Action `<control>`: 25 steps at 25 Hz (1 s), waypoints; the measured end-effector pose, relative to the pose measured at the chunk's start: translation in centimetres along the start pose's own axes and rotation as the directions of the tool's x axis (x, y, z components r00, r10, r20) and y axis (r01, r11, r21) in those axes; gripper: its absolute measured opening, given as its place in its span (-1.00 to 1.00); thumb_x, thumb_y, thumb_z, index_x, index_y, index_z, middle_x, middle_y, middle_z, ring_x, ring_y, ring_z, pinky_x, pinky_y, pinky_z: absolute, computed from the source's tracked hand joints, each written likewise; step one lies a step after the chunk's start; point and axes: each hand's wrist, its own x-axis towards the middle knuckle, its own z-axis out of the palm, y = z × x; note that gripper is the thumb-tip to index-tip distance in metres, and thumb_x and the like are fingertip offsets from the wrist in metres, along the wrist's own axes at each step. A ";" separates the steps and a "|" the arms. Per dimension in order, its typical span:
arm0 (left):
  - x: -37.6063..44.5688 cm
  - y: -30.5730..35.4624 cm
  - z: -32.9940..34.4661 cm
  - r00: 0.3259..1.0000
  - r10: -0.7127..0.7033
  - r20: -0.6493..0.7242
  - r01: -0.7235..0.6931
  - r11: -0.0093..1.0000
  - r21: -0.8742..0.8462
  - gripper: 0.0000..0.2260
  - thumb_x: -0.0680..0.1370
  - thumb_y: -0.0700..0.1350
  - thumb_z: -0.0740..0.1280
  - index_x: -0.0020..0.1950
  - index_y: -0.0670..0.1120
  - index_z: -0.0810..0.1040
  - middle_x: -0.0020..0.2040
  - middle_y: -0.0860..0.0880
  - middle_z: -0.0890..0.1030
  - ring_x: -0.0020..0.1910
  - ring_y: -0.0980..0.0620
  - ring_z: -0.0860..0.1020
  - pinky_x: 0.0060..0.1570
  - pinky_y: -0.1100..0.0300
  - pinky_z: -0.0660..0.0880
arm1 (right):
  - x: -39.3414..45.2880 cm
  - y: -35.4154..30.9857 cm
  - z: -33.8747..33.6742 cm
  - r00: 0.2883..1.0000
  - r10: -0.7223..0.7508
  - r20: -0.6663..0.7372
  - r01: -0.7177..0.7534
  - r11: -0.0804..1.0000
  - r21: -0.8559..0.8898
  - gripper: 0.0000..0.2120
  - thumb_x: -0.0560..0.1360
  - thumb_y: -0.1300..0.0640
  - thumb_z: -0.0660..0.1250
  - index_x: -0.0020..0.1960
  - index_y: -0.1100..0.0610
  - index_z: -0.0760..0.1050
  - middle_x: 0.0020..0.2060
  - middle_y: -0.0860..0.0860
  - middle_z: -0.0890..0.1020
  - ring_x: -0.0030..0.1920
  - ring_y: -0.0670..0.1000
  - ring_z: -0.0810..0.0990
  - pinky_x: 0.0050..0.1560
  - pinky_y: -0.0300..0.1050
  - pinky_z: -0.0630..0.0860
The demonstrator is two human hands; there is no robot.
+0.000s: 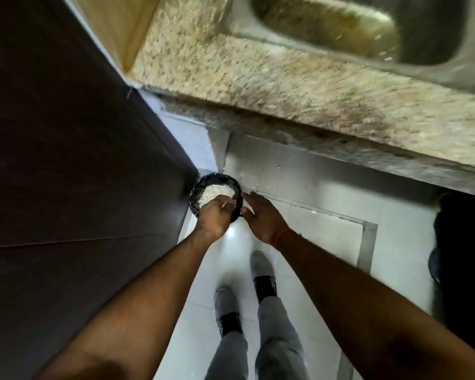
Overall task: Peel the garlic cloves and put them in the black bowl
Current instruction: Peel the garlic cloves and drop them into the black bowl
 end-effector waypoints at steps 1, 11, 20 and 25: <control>-0.9 0.3 0.0 0.997 0.075 0.011 -0.076 0.983 0.168 -0.79 0.68 -0.17 0.24 0.22 -0.18 0.61 0.18 -0.17 0.66 0.17 -0.13 0.60 0.09 0.26 0.45 | -1.5 -0.6 -1.2 1.000 -0.004 -0.017 0.004 1.000 0.019 -0.48 0.70 -0.06 0.16 0.63 -0.04 0.19 0.62 0.06 0.21 0.62 0.09 0.13 0.60 0.01 0.11; -22.7 16.4 8.4 0.704 0.444 0.555 -0.710 0.453 0.539 -0.53 0.71 0.06 0.12 0.56 -0.14 0.32 0.56 -0.18 0.35 0.55 -0.14 0.29 0.53 0.05 0.23 | -30.7 0.8 -18.6 0.909 0.139 -0.394 -0.146 0.989 0.014 -0.50 0.70 -0.02 0.18 0.61 0.03 0.25 0.59 0.10 0.29 0.59 0.11 0.21 0.55 0.08 0.22; -38.3 23.6 31.2 0.367 0.411 0.835 -0.930 0.149 0.335 -0.56 0.70 0.05 0.16 0.53 -0.13 0.37 0.52 -0.17 0.40 0.50 -0.15 0.36 0.48 0.08 0.28 | -53.6 15.6 -24.6 0.641 0.458 -0.616 -0.386 0.886 0.257 -0.50 0.67 0.07 0.24 0.59 0.07 0.31 0.56 0.11 0.34 0.57 0.13 0.27 0.56 -0.05 0.19; -45.6 22.9 42.7 0.145 0.284 0.948 -0.989 0.001 0.151 -0.57 0.65 0.10 0.11 0.38 -0.10 0.52 0.32 -0.16 0.56 0.30 -0.15 0.49 0.34 0.05 0.42 | -63.4 23.5 -23.7 0.535 0.622 -0.571 -0.471 0.781 0.410 -0.48 0.55 0.14 0.26 0.51 0.12 0.42 0.48 0.16 0.44 0.50 0.17 0.38 0.51 -0.08 0.29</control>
